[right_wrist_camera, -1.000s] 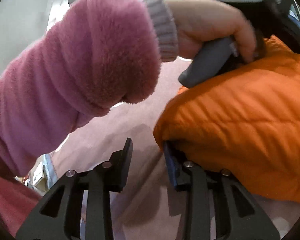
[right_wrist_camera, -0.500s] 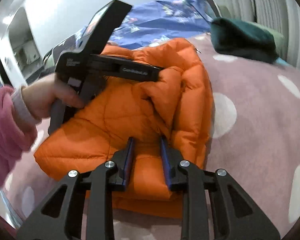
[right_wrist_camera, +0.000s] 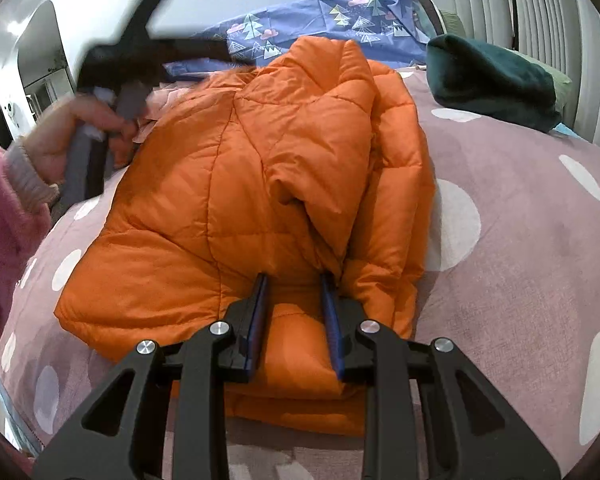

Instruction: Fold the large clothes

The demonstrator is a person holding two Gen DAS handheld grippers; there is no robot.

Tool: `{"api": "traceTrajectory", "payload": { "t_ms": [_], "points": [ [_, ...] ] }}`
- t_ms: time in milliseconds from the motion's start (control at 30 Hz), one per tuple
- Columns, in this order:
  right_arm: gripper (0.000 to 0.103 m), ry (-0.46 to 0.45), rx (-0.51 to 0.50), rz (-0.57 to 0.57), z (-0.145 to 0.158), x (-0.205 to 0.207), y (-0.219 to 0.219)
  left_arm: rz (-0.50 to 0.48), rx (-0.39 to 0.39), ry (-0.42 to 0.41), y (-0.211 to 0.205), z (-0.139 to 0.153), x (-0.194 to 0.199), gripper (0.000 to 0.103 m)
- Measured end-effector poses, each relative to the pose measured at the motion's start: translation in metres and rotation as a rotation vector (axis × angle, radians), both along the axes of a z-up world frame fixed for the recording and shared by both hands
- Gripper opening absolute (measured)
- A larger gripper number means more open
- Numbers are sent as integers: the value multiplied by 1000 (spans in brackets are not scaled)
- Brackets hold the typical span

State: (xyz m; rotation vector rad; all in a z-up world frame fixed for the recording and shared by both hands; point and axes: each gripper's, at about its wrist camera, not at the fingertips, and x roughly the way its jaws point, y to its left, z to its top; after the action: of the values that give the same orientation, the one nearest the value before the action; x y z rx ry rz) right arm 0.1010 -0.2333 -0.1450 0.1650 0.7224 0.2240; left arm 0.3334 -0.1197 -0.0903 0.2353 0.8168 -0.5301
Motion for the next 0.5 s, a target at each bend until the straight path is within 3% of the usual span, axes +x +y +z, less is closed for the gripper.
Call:
{"api": "traceTrajectory", "payload": {
  "t_ms": [33,67,267,333,400,500],
  "points": [
    [28,-2,-5,3,1,-4,2,-20,16,-13,-3,-17,0,90],
    [28,-3,-15,3,1,-3,3,-18,-19,-13,-2,-21,0,90],
    [32,39,-53,48,17,-10,8,-19,26,-5,-12,-23,-3,90],
    [47,67,4,87,36,-12,2,-21,25,-12,-9,-22,-4,90],
    [47,6,52,113,66,-16,-7,-21,21,-21,-9,-23,-7,90],
    [47,-160,2,112,120,-13,-12,-22,16,-22,-4,-25,-4,90]
  ]
}}
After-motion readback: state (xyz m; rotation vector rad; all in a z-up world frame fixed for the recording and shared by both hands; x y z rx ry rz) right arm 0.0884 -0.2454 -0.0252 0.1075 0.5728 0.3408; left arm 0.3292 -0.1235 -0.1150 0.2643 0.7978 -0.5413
